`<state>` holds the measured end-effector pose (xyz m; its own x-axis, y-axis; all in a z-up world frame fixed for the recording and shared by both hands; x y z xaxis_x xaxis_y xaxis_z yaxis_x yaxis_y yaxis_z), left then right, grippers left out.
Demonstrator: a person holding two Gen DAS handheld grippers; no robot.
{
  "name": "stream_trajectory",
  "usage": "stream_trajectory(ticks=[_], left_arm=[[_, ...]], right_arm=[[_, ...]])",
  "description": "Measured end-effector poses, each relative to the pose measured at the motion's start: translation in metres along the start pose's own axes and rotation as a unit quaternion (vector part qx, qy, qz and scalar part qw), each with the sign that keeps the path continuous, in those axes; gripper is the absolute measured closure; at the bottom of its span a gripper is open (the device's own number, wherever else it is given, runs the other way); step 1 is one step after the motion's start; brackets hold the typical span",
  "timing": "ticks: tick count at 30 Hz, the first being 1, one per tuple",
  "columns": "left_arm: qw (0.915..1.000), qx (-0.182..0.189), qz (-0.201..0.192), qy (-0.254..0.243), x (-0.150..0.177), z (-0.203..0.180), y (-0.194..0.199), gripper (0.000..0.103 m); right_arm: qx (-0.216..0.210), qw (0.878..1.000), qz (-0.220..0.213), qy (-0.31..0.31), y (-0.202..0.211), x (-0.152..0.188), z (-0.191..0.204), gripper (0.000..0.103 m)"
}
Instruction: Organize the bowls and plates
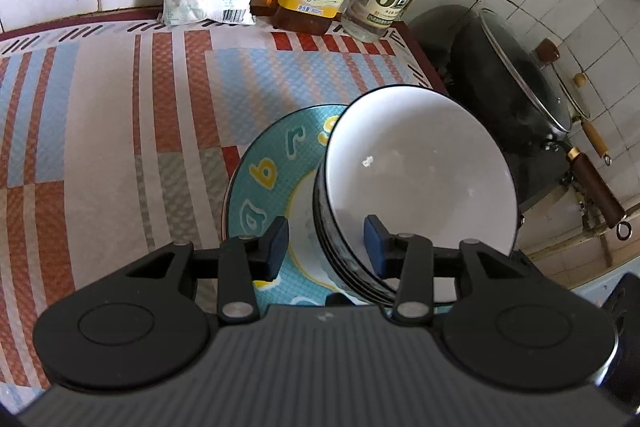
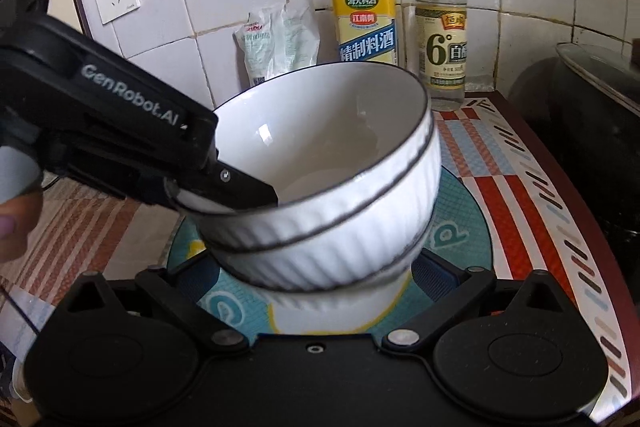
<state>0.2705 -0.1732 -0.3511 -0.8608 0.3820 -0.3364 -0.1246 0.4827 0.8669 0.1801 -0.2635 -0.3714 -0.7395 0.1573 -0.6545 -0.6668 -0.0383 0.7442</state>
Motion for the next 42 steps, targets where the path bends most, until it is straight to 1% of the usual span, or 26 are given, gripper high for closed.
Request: stream_trajectory(ticks=[3,8,11,17,20,25,28,29,31,32,34,35,39,40,42], left_arm=[[0.9999,0.000,-0.011,-0.006,0.005,-0.006,0.009,0.062],[0.9988,-0.026,-0.037,-0.018,0.019,-0.016,0.030,0.061],[0.9978,-0.037,-0.051,-0.022,0.029,-0.021,0.045,0.059],[0.9954,-0.065,-0.068,-0.020,0.045,-0.029,0.076,0.058],[0.9935,-0.085,-0.076,-0.007,0.054,-0.032,0.094,0.058],[0.9895,-0.100,-0.102,0.018,0.072,-0.040,0.126,0.058],[0.9867,-0.101,-0.119,0.046,0.086,-0.047,0.148,0.058],[0.9855,-0.095,-0.130,0.054,0.092,-0.050,0.157,0.057],[0.9834,-0.080,-0.148,0.069,0.104,-0.057,0.172,0.056],[0.9825,-0.082,-0.150,0.075,0.109,-0.059,0.177,0.056],[0.9794,-0.098,-0.157,0.081,0.119,-0.066,0.188,0.056],[0.9777,-0.106,-0.162,0.082,0.123,-0.070,0.193,0.056],[0.9728,-0.129,-0.175,0.080,0.138,-0.085,0.212,0.052],[0.9718,-0.136,-0.176,0.078,0.141,-0.090,0.215,0.050],[0.9705,-0.146,-0.177,0.074,0.148,-0.096,0.221,0.049]], right_arm=[[0.011,1.000,-0.007,-0.003,0.010,0.010,0.003,0.000],[0.016,0.999,-0.018,-0.025,0.029,0.023,0.004,0.000],[0.020,0.999,-0.023,-0.024,0.041,0.028,0.006,0.000],[0.016,0.999,-0.027,-0.016,0.065,0.030,0.007,0.000],[0.011,0.999,-0.032,-0.009,0.083,0.026,0.009,0.000],[0.000,0.999,-0.041,0.008,0.113,0.016,0.009,0.000],[0.010,0.998,-0.049,0.025,0.136,0.010,0.013,0.000],[0.012,0.999,-0.047,0.025,0.144,0.009,0.013,0.000],[0.016,0.999,-0.035,0.007,0.156,0.006,0.011,0.000],[0.012,0.999,-0.029,-0.006,0.161,0.007,0.010,0.000],[-0.013,0.999,-0.026,-0.014,0.172,0.007,0.011,0.000],[-0.014,0.999,-0.028,-0.014,0.180,0.008,0.012,0.000],[-0.006,0.999,-0.041,0.001,0.207,0.009,0.016,0.000],[-0.002,0.999,-0.040,0.002,0.212,0.010,0.016,0.000],[0.004,0.999,-0.036,-0.001,0.222,0.013,0.014,0.000]])
Point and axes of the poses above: each gripper's, at about its wrist camera, not at the fingertips, and y roughly against the way its jaws point, z to its left, x to its underside, the point moved 5 cm from there along -y, roughly the way its jaws point, and after that the axes turned 13 degrees about z, right-handed, at the moved point
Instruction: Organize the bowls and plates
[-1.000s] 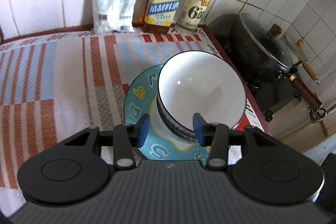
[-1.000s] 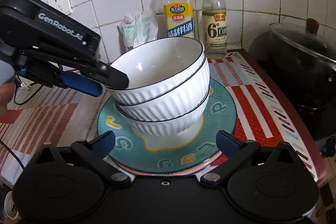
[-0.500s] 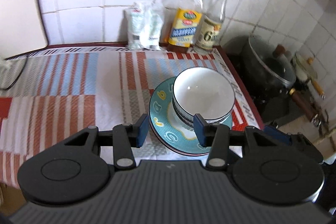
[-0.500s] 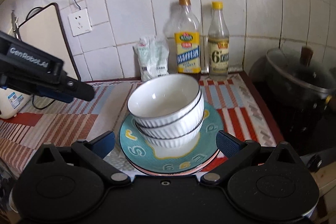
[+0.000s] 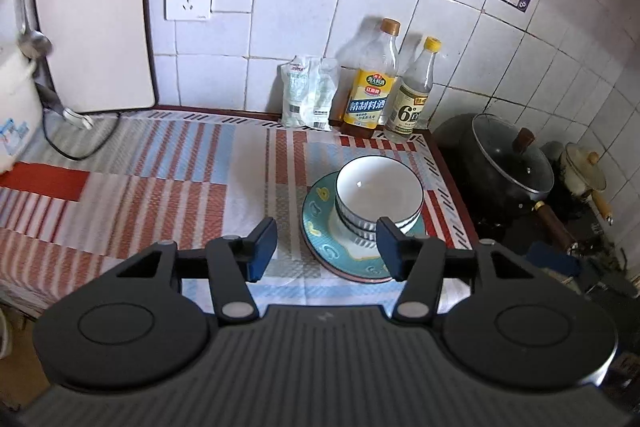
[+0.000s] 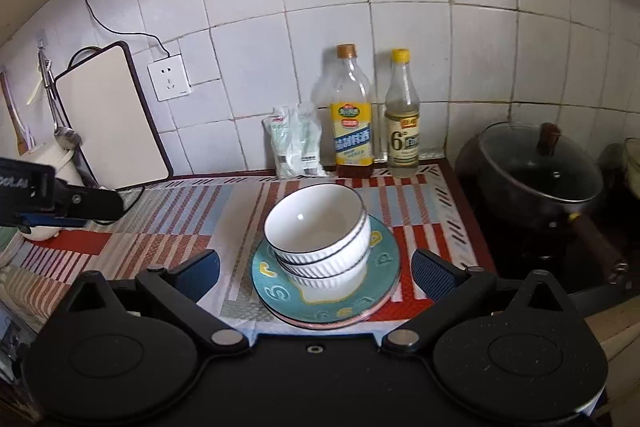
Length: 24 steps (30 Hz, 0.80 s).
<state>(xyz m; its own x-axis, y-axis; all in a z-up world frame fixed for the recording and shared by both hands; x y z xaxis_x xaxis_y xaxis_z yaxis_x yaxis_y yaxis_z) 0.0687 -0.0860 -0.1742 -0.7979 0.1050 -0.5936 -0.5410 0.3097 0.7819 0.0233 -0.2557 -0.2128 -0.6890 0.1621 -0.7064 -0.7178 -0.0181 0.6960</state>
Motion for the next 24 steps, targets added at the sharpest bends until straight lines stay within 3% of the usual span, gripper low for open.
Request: stream_trajectory(ticks=[9,14,18,21,24], left_arm=[[0.9996,-0.024,0.004,-0.014,0.025,-0.002,0.028,0.041],[0.9991,-0.038,0.011,-0.014,0.035,0.004,0.033,0.040],[0.9983,-0.053,0.017,-0.018,0.039,0.006,0.035,0.039],[0.9981,-0.055,0.016,-0.021,0.040,0.005,0.036,0.033],[0.9983,-0.053,0.006,-0.024,0.041,0.004,0.038,0.019]], right_arm=[[0.018,1.000,0.013,-0.010,0.029,0.007,-0.011,0.000],[0.051,0.998,0.034,0.019,0.043,0.009,-0.001,0.000],[0.067,0.997,0.023,0.042,0.056,0.011,0.010,0.000],[0.060,0.997,0.020,0.042,0.060,0.012,0.012,0.000],[0.058,0.998,0.017,0.035,0.063,0.012,0.010,0.000]])
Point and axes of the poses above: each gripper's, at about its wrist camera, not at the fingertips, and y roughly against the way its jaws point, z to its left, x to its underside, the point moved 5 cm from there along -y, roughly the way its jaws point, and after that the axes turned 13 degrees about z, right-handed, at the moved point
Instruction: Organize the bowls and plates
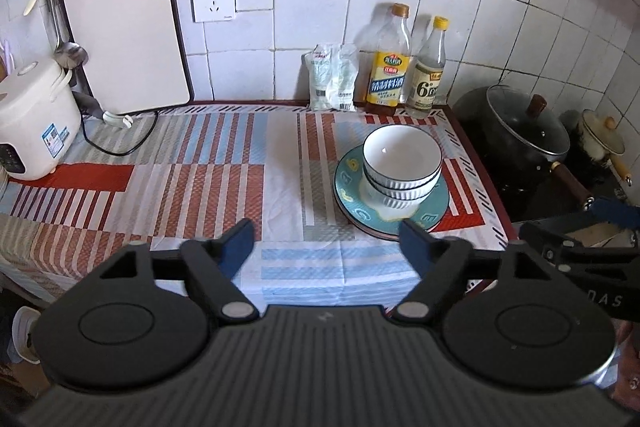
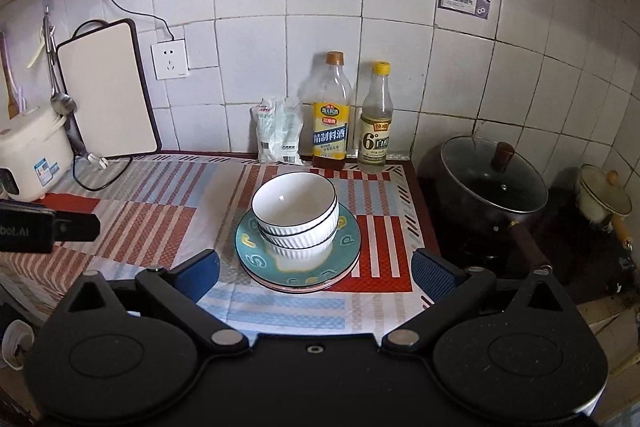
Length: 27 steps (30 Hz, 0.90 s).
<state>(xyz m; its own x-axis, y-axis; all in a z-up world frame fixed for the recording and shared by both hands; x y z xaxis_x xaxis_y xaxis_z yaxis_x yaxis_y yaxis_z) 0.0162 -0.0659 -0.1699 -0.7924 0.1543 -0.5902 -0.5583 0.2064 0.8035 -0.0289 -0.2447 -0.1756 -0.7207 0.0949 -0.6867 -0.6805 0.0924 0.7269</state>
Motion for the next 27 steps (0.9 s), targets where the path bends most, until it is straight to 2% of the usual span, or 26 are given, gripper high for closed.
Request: stream_trajectory(ticks=[2,7,12,16,27], left_arm=[[1.0000,-0.002,-0.005,-0.002,0.001,-0.001,0.000,0.013],[1.0000,-0.002,-0.006,-0.003,0.005,-0.004,-0.002,0.008],[0.9995,0.012,0.012,-0.026,0.013,-0.009,-0.005,0.008],[0.9995,0.000,0.006,-0.030,0.019,-0.012,-0.003,0.008],[0.9997,-0.019,-0.015,-0.001,0.026,0.001,0.003,0.008]], right_arm=[[-0.003,1.000,-0.003,0.000,0.001,0.000,-0.001,0.000],[-0.007,1.000,-0.012,0.005,0.009,0.003,-0.003,0.000],[0.007,1.000,-0.012,0.003,0.013,0.006,-0.006,0.000],[0.009,1.000,-0.017,-0.005,0.015,0.011,-0.006,0.000],[0.019,0.999,-0.028,-0.003,0.013,0.016,0.004,0.000]])
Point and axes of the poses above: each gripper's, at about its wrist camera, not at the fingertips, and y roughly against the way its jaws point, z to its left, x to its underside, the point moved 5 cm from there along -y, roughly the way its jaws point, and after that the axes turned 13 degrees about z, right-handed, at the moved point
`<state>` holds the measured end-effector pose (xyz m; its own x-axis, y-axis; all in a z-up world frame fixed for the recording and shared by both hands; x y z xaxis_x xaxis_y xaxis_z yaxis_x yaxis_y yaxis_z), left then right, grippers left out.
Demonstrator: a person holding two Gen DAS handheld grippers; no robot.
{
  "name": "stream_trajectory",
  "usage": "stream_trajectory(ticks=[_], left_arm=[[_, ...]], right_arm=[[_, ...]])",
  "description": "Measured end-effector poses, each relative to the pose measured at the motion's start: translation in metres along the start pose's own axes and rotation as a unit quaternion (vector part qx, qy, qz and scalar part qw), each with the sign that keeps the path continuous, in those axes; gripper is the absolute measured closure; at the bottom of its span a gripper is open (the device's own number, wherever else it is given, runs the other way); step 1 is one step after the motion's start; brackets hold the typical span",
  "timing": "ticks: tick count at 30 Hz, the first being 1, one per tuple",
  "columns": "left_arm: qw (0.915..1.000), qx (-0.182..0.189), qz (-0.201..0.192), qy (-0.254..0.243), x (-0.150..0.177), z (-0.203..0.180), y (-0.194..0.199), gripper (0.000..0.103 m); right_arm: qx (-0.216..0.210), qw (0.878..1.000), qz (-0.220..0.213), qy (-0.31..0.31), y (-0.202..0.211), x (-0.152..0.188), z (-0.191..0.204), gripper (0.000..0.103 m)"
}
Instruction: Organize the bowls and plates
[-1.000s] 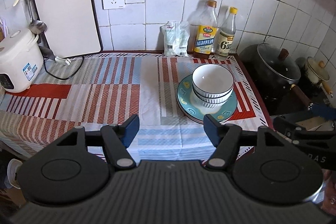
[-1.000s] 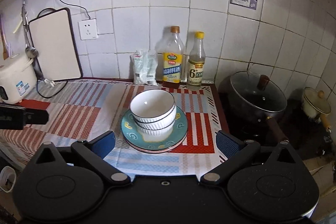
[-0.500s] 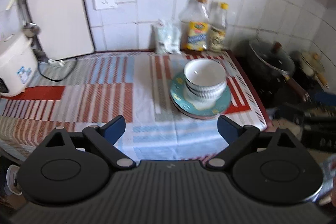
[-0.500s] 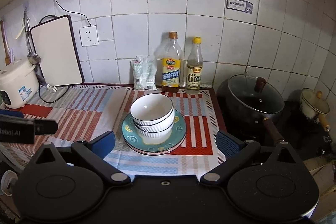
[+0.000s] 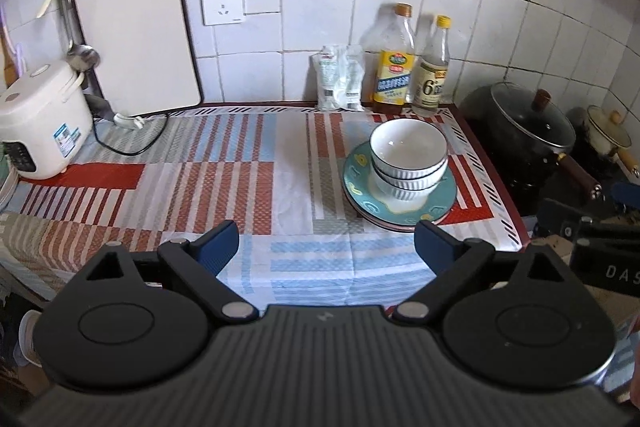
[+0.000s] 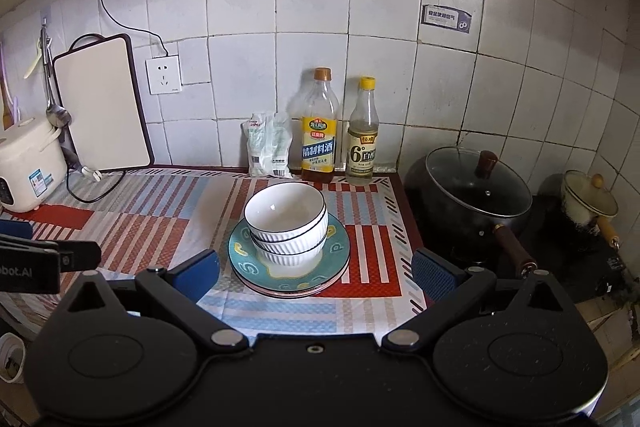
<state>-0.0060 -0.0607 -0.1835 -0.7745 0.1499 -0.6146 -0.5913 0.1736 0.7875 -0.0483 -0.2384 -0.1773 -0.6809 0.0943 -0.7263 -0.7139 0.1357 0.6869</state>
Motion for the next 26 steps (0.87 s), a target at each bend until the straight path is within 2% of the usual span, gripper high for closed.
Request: stream_trajectory(ticks=[6,22,26], left_arm=[[0.9998,-0.021,0.002,-0.005,0.0025,0.0037,-0.0004,0.008],[0.9994,-0.034,-0.002,0.000,0.0006,0.0087,0.0013,0.007],[0.9993,-0.036,0.008,-0.012,-0.0013,0.0063,-0.0003,0.007]], right_arm=[[0.001,1.000,0.000,-0.003,0.0005,0.0011,0.0023,0.000],[-0.001,1.000,0.009,-0.009,-0.0037,-0.0005,-0.0025,0.000],[-0.001,1.000,0.016,-0.011,-0.0049,-0.0021,-0.0038,0.000]])
Point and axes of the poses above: each gripper's, at about its wrist camera, not at the fingertips, and y roughly against the way its jaws point, z to its left, x to its underside, the point moved 5 cm from there along -y, roughly the way its jaws point, and after that the axes turned 13 degrees about z, right-handed, at the moved point
